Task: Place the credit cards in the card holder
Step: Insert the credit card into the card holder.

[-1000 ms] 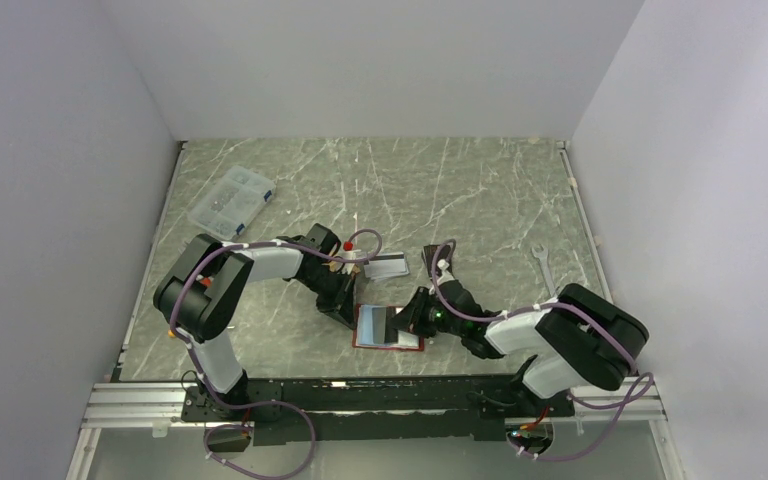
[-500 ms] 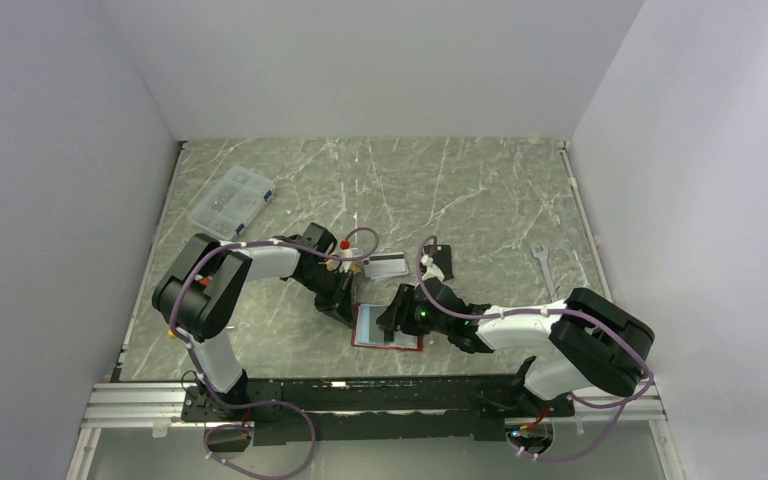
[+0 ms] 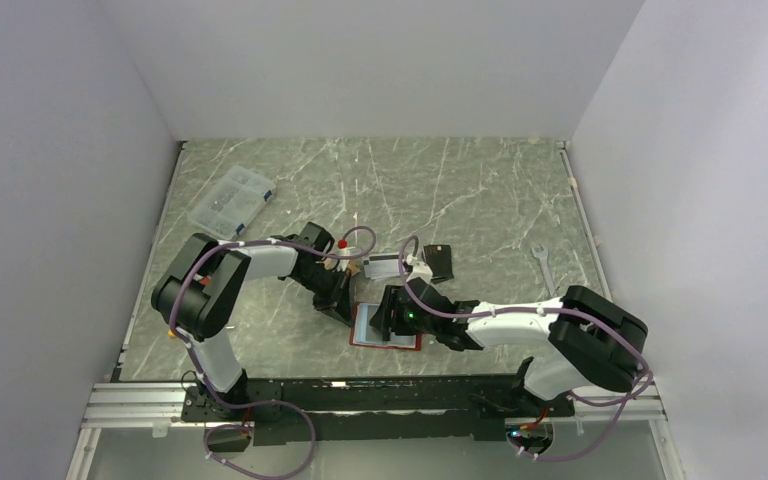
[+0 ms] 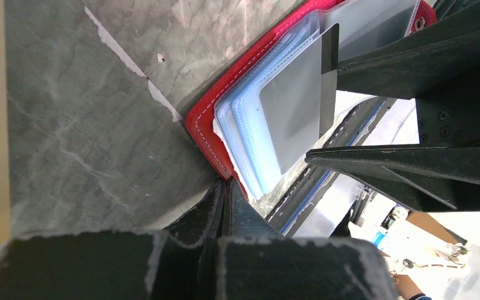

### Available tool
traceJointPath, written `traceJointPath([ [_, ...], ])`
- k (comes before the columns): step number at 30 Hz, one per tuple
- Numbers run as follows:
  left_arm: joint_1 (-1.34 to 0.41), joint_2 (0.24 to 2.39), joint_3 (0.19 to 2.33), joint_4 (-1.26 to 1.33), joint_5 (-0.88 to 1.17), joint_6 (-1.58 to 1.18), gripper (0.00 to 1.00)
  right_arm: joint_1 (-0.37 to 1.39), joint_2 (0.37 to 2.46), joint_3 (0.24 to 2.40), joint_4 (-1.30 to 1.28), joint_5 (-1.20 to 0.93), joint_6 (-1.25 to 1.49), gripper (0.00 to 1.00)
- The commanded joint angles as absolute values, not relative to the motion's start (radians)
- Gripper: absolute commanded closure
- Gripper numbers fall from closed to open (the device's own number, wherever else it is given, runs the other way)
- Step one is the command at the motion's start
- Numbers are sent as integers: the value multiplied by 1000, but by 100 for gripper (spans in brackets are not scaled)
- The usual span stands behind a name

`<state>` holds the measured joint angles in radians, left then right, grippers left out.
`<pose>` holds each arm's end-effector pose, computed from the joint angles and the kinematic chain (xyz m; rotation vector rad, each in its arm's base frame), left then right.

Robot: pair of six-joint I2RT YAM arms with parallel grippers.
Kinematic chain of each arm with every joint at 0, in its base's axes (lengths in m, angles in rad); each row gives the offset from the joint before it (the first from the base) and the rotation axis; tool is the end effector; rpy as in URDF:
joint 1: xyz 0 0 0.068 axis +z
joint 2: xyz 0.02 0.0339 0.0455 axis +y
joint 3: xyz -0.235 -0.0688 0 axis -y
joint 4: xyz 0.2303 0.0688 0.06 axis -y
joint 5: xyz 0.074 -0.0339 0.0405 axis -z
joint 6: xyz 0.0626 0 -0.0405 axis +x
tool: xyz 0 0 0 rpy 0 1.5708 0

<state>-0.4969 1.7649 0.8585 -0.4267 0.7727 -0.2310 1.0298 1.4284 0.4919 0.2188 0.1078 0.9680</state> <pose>0.2275 -0.1731 0.0843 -0.5122 -2.7913 1.1981 0.1469 0.2315 0.1066 -0.0157 2.4570 0.8669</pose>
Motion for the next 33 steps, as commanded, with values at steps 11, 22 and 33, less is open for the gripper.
traceJointPath([
  [11,-484,1713,855,-379,818,-235,100,1082,1453,544,12,172,936,40],
  [22,-457,1712,846,-376,812,-236,100,1128,1379,539,-35,211,921,37],
  [33,-450,1706,840,-367,811,-238,100,1126,1301,495,24,184,912,39],
])
